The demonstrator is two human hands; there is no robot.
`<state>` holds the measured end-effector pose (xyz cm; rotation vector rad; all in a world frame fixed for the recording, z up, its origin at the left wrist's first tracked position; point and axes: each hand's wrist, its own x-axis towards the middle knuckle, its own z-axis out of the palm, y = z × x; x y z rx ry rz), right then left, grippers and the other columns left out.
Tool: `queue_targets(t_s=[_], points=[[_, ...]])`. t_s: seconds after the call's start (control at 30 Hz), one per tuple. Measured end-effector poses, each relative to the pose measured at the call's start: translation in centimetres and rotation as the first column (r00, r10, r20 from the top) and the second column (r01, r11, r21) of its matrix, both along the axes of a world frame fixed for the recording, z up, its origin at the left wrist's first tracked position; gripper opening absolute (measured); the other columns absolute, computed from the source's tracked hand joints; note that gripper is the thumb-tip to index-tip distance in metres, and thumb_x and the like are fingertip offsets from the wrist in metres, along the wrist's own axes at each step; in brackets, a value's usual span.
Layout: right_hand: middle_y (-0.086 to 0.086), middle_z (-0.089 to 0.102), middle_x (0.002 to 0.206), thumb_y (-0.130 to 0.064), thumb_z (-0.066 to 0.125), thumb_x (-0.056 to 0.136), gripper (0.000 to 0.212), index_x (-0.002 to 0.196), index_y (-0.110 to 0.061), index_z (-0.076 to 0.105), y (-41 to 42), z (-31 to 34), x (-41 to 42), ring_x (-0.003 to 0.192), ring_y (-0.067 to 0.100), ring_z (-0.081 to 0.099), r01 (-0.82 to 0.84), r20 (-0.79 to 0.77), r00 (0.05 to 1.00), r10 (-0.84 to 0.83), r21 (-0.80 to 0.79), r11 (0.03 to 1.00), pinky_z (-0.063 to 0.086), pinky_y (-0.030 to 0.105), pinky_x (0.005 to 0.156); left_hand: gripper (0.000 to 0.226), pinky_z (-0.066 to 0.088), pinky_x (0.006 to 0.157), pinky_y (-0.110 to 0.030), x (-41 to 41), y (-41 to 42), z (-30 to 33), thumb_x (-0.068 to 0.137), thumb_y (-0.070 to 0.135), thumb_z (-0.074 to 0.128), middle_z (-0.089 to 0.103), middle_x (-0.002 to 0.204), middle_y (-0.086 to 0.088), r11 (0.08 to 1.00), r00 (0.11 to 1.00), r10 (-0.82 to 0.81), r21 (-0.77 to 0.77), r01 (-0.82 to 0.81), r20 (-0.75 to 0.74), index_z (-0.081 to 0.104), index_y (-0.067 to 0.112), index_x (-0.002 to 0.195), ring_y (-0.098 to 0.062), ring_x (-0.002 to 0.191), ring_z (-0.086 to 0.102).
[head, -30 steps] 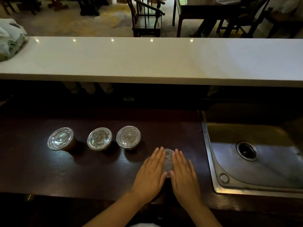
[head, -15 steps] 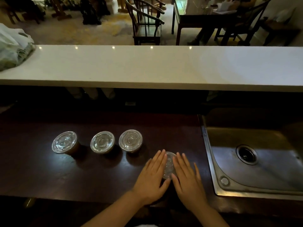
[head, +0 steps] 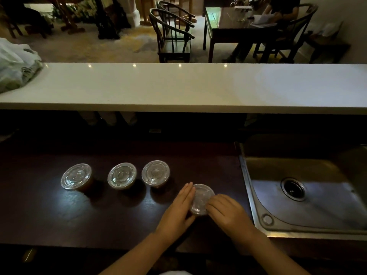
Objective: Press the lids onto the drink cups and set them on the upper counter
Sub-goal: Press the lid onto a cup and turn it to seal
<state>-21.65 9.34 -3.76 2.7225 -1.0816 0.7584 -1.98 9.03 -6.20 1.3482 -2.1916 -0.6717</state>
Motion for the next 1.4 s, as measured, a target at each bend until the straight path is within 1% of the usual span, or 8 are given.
queue_targets(t_s=[0.17,0.3,0.37,0.47,0.6,0.77,1.1,1.4], points=[[0.008,0.065,0.089,-0.015,0.056,0.088,0.013,0.088,-0.005,0.064,-0.6,0.9,-0.5,0.082,0.02,0.06,0.047,0.083,0.995,-0.057,0.116,0.992,0.05,0.028,0.07,0.078,0.02,0.097,0.002,-1.5,0.7,0.4,0.08,0.018,0.07,0.029,0.146,0.003,0.919,0.895,0.37,0.236,-0.315,-0.248,0.023,0.02,0.142,-0.006,0.132,0.029],[0.008,0.064,0.095,-0.028,0.048,0.091,0.025,0.097,-0.007,0.061,-0.1,1.6,-0.2,0.093,0.011,0.054,0.172,0.277,0.926,-0.255,0.291,0.941,0.04,0.013,0.087,0.065,0.046,0.087,-0.018,-3.5,0.5,1.8,0.082,0.007,0.067,0.051,0.133,-0.011,0.716,0.623,0.665,0.588,-0.377,-0.411,0.034,0.009,0.138,-0.012,0.108,0.055],[0.006,0.063,0.1,-0.03,0.05,0.09,0.028,0.1,-0.007,0.062,-0.1,1.7,0.3,0.096,0.008,0.052,0.242,0.372,0.839,-0.398,0.402,0.883,0.033,0.005,0.091,0.057,0.045,0.092,-0.023,-4.3,0.2,2.7,0.082,0.004,0.065,0.052,0.132,-0.014,0.669,0.493,0.728,0.654,-0.354,-0.477,0.039,0.007,0.134,-0.016,0.113,0.054],[-0.004,0.06,0.102,-0.019,0.058,0.089,0.017,0.104,-0.013,0.063,-0.2,2.4,1.4,0.094,0.006,0.053,0.267,0.509,0.593,-0.625,0.608,0.748,0.036,0.001,0.082,0.052,0.043,0.078,-0.003,-5.0,-0.1,4.6,0.086,0.0,0.059,0.045,0.135,-0.007,0.698,0.408,0.714,0.627,-0.345,-0.57,0.04,0.006,0.134,-0.01,0.118,0.046],[-0.012,0.061,0.088,-0.01,0.058,0.088,0.016,0.094,-0.024,0.056,-0.5,3.0,3.2,0.087,0.007,0.059,0.148,0.555,0.186,-0.811,0.8,0.582,0.045,0.007,0.065,0.051,0.03,0.093,0.001,-4.7,0.2,6.5,0.092,0.017,0.054,0.033,0.147,-0.003,0.857,0.617,0.516,0.341,-0.388,-0.595,0.034,0.014,0.139,0.002,0.128,0.033],[0.008,0.068,0.097,-0.009,0.054,0.09,0.015,0.104,-0.007,0.06,-0.8,3.9,4.1,0.089,0.018,0.066,-0.334,0.471,-0.203,-0.858,0.79,0.513,0.055,0.019,0.068,0.061,0.016,0.115,-0.027,-3.5,0.4,7.6,0.09,0.034,0.041,0.018,0.154,0.001,0.985,0.918,0.14,-0.037,-0.166,-0.371,0.02,0.017,0.145,-0.008,0.141,0.012],[0.015,0.069,0.106,-0.031,0.045,0.092,0.035,0.112,-0.007,0.061,0.1,1.7,5.6,0.094,0.025,0.067,-0.859,0.053,-0.33,-0.943,0.398,0.323,0.053,0.04,0.079,0.061,0.005,0.115,-0.041,-1.1,-1.3,8.1,0.089,0.043,0.042,0.032,0.149,-0.002,0.938,0.958,-0.065,-0.311,0.155,0.281,0.032,0.015,0.142,-0.012,0.14,0.018],[0.017,0.066,0.11,-0.029,0.053,0.084,0.038,0.113,-0.006,0.061,0.1,0.3,6.3,0.11,0.029,0.057,-0.89,0.037,-0.285,-0.958,0.361,0.279,0.051,0.041,0.082,0.062,0.004,0.114,-0.043,-0.5,-1.0,7.7,0.089,0.048,0.039,0.03,0.15,-0.002,0.959,0.941,-0.041,-0.249,0.131,0.337,0.032,0.015,0.142,-0.013,0.14,0.019]])
